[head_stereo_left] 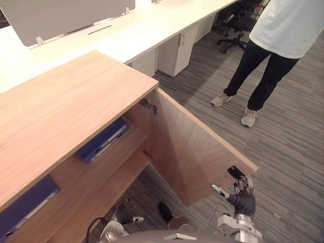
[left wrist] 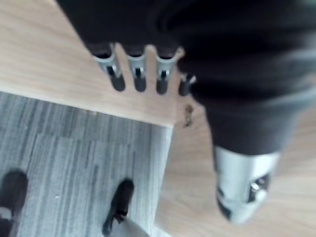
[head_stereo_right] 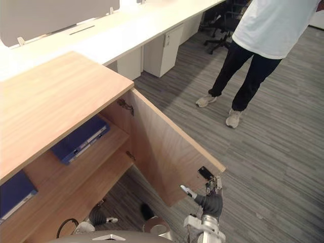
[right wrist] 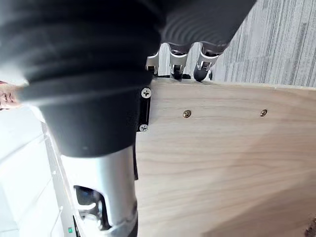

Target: Walk over to the cabinet, pick up the folder, carry it to the office cabinet, place the folder inside the office cabinet, then close the office cabinet door

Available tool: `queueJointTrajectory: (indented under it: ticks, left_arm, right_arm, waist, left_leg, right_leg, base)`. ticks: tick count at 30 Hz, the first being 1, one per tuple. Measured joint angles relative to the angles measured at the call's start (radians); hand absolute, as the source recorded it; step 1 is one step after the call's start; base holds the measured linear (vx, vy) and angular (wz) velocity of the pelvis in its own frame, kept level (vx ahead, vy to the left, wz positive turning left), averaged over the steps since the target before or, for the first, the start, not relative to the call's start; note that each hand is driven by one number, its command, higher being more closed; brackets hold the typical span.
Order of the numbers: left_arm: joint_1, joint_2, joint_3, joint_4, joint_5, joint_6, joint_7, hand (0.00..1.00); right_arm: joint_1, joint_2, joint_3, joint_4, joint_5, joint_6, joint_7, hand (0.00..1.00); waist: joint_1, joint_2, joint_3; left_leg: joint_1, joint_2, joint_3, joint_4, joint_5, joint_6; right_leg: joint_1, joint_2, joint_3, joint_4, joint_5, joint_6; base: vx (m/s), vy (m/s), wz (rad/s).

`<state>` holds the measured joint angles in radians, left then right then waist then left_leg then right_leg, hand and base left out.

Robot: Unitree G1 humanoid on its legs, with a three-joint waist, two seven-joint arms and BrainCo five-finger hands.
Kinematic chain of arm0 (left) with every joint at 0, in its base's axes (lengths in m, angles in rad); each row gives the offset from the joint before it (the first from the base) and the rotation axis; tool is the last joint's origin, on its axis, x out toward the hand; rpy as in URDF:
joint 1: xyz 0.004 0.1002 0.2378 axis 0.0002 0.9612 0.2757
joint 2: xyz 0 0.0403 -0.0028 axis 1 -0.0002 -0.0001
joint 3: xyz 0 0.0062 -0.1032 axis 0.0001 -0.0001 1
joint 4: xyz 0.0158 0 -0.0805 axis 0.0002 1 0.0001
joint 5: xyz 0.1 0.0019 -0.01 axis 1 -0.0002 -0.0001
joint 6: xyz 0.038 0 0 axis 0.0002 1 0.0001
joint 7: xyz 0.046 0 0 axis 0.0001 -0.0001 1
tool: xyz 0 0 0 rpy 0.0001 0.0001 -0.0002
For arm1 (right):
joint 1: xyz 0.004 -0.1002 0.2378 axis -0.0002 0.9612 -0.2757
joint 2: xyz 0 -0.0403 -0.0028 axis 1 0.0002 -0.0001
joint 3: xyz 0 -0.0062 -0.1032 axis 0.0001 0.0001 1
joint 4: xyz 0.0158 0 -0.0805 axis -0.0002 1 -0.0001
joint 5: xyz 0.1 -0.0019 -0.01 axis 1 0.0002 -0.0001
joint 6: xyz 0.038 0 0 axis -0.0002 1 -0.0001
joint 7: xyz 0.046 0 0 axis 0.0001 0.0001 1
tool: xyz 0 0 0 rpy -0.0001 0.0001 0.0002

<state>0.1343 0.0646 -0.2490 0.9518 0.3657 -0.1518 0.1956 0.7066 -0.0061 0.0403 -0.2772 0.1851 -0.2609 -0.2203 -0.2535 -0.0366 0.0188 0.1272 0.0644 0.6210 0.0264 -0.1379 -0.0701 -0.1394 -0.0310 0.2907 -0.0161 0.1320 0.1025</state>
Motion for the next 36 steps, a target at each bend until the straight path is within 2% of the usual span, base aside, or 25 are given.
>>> queueJointTrajectory:
  ticks: [3, 7, 11, 14, 18, 24, 27, 30, 31, 32, 33, 34, 35, 36]
  left_arm:
    - [0.007, 0.017, -0.019, -0.001, 0.012, -0.004, -0.002, 0.0]
    - [-0.044, 0.091, -0.025, 0.048, 0.033, -0.012, -0.034, 0.0]
    - [-0.099, 0.148, -0.026, 0.061, 0.033, -0.012, -0.048, 0.0]
    - [-0.112, 0.151, -0.028, 0.062, 0.033, -0.012, -0.05, 0.0]
    - [-0.11, 0.138, -0.045, 0.062, 0.032, -0.013, -0.06, 0.0]
    - [-0.103, 0.138, -0.05, 0.062, 0.032, -0.013, -0.08, 0.0]
    - [-0.103, 0.131, -0.049, 0.06, 0.032, -0.013, -0.094, 0.0]
    - [-0.095, 0.132, -0.045, 0.059, 0.031, -0.01, -0.095, 0.0]
    - [-0.096, 0.131, -0.045, 0.046, 0.032, -0.009, -0.095, 0.0]
    - [-0.096, 0.13, -0.044, 0.037, 0.031, -0.01, -0.095, 0.0]
    - [-0.096, 0.13, -0.027, 0.036, 0.031, -0.008, -0.094, 0.0]
    - [-0.094, 0.136, -0.027, 0.033, 0.031, -0.008, -0.095, 0.0]
    - [-0.099, 0.128, -0.024, 0.039, 0.031, -0.002, -0.094, 0.0]
    - [-0.106, 0.119, -0.026, 0.038, 0.031, -0.002, -0.095, 0.0]
  right_arm:
    - [0.054, -0.004, 0.041, -0.02, 0.0, 0.0, 0.007, 0.0]
    - [0.097, -0.045, 0.096, -0.016, 0.005, 0.004, 0.066, 0.0]
    - [0.105, -0.087, 0.123, -0.014, 0.011, 0.008, 0.13, 0.0]
    - [0.107, -0.119, 0.138, -0.014, 0.025, 0.021, 0.155, 0.0]
    - [0.108, -0.161, 0.157, -0.014, 0.044, 0.048, 0.18, 0.0]
    - [0.105, -0.256, 0.236, -0.019, 0.075, 0.064, 0.2, 0.0]
    - [0.091, -0.264, 0.252, -0.018, 0.09, 0.072, 0.205, 0.0]
    - [0.078, -0.289, 0.268, -0.018, 0.094, 0.07, 0.209, 0.0]
    - [0.069, -0.287, 0.28, -0.015, 0.094, 0.074, 0.209, 0.0]
    - [0.061, -0.284, 0.289, -0.01, 0.094, 0.074, 0.209, 0.0]
    - [0.049, -0.284, 0.308, 0.005, 0.094, 0.074, 0.21, 0.0]
    - [0.04, -0.284, 0.324, 0.004, 0.094, 0.071, 0.224, 0.0]
    - [-0.015, -0.29, 0.355, 0.022, 0.094, 0.072, 0.242, 0.0]
    - [-0.05, -0.294, 0.376, 0.028, 0.094, 0.091, 0.237, 0.0]
  waist:
    - [0.0, -0.014, -0.006]
    - [-0.005, -0.056, -0.011]
    - [-0.028, -0.067, -0.017]
    - [-0.033, -0.072, -0.022]
    - [-0.036, -0.092, -0.035]
    - [-0.021, -0.112, -0.05]
    - [-0.009, -0.114, -0.051]
    - [0.006, -0.117, -0.053]
    - [0.011, -0.109, -0.054]
    - [0.017, -0.103, -0.054]
    - [0.015, -0.112, -0.056]
    - [0.026, -0.137, -0.071]
    - [0.047, -0.131, -0.067]
    - [0.075, -0.132, -0.075]
  left_leg:
    - [0.008, -0.005, -0.014, -0.011, 0.008, 0.002]
    - [0.03, -0.006, -0.021, -0.021, 0.017, 0.001]
    - [0.065, -0.019, -0.02, -0.069, 0.045, 0.003]
    - [0.085, -0.024, -0.021, -0.091, 0.058, 0.002]
    - [0.086, -0.03, -0.045, -0.112, 0.075, 0.008]
    - [0.09, -0.029, -0.076, -0.112, 0.082, 0.013]
    - [0.063, -0.019, -0.101, -0.112, 0.087, 0.014]
    - [0.044, -0.008, -0.114, -0.112, 0.11, 0.012]
    - [0.021, 0.014, -0.138, -0.113, 0.119, 0.013]
    - [0.009, 0.03, -0.144, -0.113, 0.13, 0.014]
    - [-0.008, 0.046, -0.16, -0.113, 0.142, -0.002]
    - [-0.024, 0.03, -0.181, -0.114, 0.174, -0.01]
    - [-0.027, 0.038, -0.186, -0.115, 0.189, -0.005]
    - [-0.045, 0.048, -0.206, -0.114, 0.189, -0.001]
  right_leg:
    - [0.004, -0.002, -0.012, 0.014, -0.009, -0.001]
    - [0.015, -0.002, -0.025, 0.036, -0.026, -0.011]
    - [0.029, -0.001, -0.028, 0.041, -0.026, -0.018]
    - [0.04, -0.002, -0.033, 0.043, -0.028, -0.022]
    - [0.041, -0.01, -0.06, 0.046, -0.029, -0.024]
    - [0.052, -0.019, -0.089, 0.056, -0.049, -0.023]
    - [0.026, -0.013, -0.107, 0.083, -0.07, -0.041]
    - [0.002, -0.014, -0.145, 0.1, -0.095, -0.019]
    - [0.001, -0.002, -0.167, 0.087, -0.113, -0.004]
    - [-0.021, 0.016, -0.167, 0.132, -0.117, -0.019]
    - [-0.038, 0.025, -0.162, 0.253, -0.133, -0.056]
    - [0.021, -0.019, -0.167, 0.209, -0.196, -0.018]
    - [0.027, -0.016, -0.194, 0.171, -0.169, -0.004]
    - [0.038, -0.01, -0.221, 0.122, -0.174, 0.003]
  base:
    - [-0.03, -0.041, 0.15]
    - [-0.04, -0.044, 0.05]
    - [-0.01, -0.008, 0.0]
    - [0.0, 0.0, 0.0]
    - [-0.02, -0.033, 0.15]
    - [-0.03, -0.026, 0.07]
    - [-0.05, -0.043, 0.13]
    - [-0.05, -0.067, 0.09]
    - [-0.06, -0.098, 0.14]
    - [-0.02, -0.09, 0.32]
    - [0.02, -0.094, 0.51]
    - [0.01, -0.1, 0.44]
    - [-0.08, -0.134, 0.21]
    - [-0.12, -0.107, -0.01]
